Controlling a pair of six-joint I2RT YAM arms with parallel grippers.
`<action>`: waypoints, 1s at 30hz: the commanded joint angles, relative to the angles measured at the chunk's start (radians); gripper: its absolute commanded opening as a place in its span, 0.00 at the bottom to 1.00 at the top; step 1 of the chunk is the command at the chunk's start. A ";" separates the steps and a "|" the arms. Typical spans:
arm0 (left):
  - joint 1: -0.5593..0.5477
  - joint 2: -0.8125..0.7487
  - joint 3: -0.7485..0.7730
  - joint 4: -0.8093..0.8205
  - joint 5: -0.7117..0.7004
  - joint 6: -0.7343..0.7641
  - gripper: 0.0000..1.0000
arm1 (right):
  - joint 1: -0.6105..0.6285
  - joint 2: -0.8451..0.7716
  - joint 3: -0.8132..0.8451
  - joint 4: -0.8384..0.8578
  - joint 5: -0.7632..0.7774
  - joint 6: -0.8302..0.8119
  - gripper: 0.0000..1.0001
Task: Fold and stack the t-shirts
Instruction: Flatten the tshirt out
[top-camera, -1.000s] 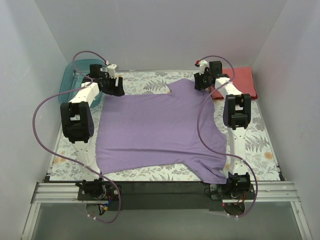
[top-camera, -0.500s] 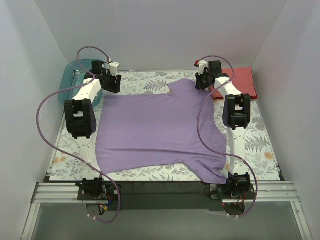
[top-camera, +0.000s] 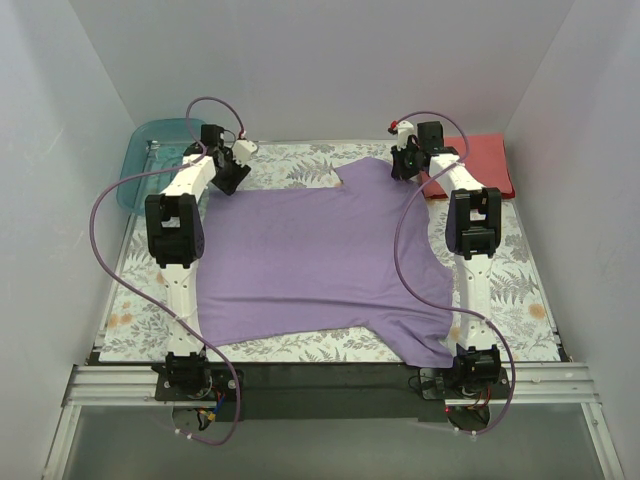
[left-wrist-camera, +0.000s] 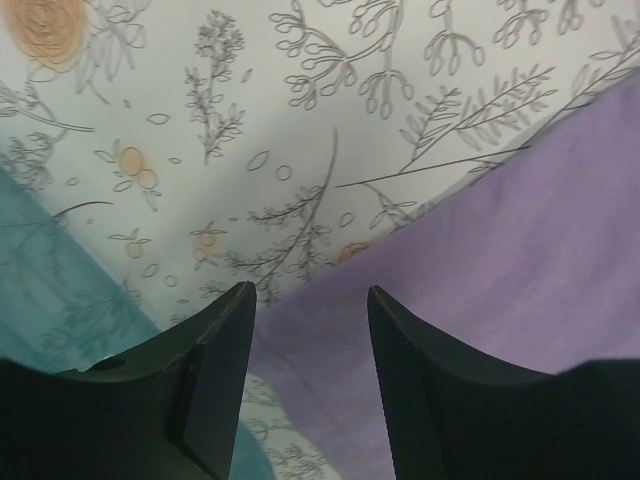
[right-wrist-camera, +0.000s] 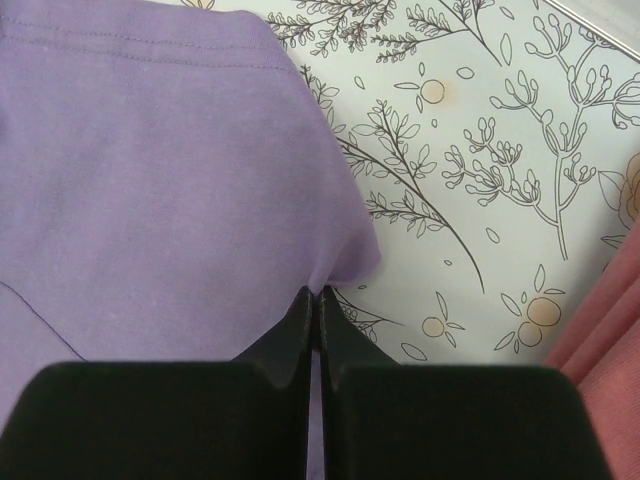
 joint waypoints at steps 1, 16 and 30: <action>-0.003 -0.039 0.046 -0.018 -0.070 0.136 0.48 | -0.005 -0.032 -0.002 -0.033 -0.005 -0.016 0.01; -0.003 0.023 0.092 -0.104 -0.113 0.312 0.44 | -0.004 -0.046 -0.018 -0.033 -0.004 -0.038 0.01; 0.000 0.079 0.115 -0.214 -0.071 0.434 0.33 | -0.004 -0.052 -0.023 -0.033 -0.007 -0.052 0.01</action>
